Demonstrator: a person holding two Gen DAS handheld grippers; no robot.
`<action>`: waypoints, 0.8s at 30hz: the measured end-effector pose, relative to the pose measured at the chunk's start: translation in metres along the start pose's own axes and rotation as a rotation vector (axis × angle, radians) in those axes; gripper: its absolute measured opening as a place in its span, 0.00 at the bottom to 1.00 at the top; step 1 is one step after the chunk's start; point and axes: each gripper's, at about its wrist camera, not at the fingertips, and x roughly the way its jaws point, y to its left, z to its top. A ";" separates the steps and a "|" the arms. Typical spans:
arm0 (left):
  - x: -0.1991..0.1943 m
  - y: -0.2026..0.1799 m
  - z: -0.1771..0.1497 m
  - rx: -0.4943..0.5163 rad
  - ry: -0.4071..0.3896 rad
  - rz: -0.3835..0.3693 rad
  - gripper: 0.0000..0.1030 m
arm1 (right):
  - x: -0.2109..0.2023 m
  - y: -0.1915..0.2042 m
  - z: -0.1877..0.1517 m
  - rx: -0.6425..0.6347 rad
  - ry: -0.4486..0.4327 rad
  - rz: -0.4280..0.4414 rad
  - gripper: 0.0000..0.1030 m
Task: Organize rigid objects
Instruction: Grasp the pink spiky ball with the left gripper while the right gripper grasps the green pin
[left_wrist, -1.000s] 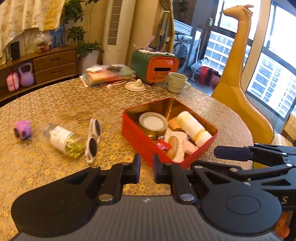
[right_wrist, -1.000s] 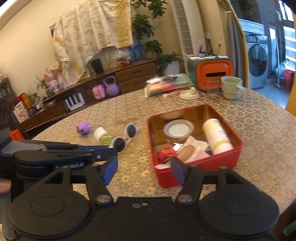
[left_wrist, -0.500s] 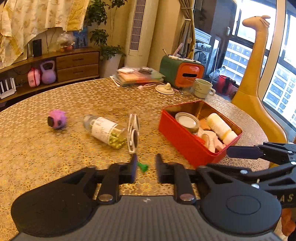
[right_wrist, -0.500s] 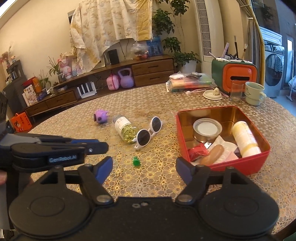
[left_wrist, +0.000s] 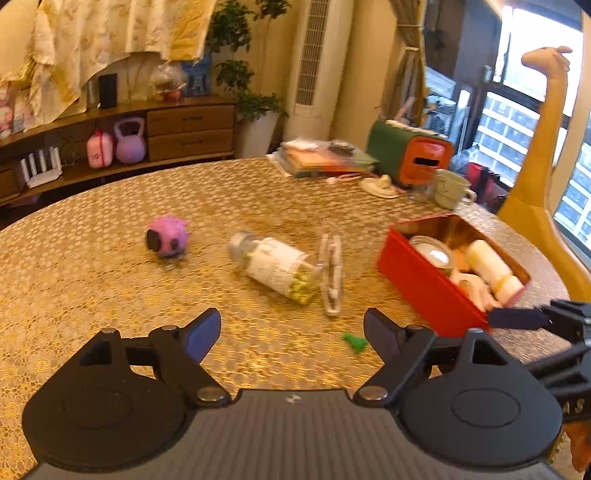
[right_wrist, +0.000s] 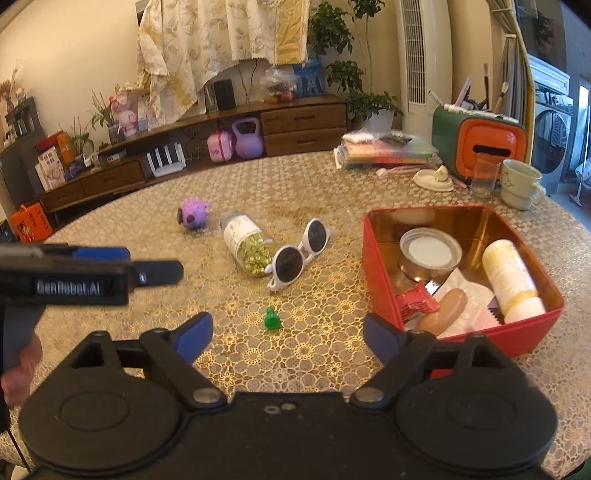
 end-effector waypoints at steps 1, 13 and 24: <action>0.003 0.005 0.002 -0.011 0.004 0.004 0.82 | 0.004 0.000 0.000 0.001 0.006 0.002 0.87; 0.053 0.068 0.028 -0.182 -0.031 0.134 1.00 | 0.044 0.018 -0.001 -0.059 0.044 0.048 0.84; 0.117 0.093 0.052 -0.081 0.025 0.181 1.00 | 0.073 0.023 -0.003 -0.115 0.075 0.030 0.79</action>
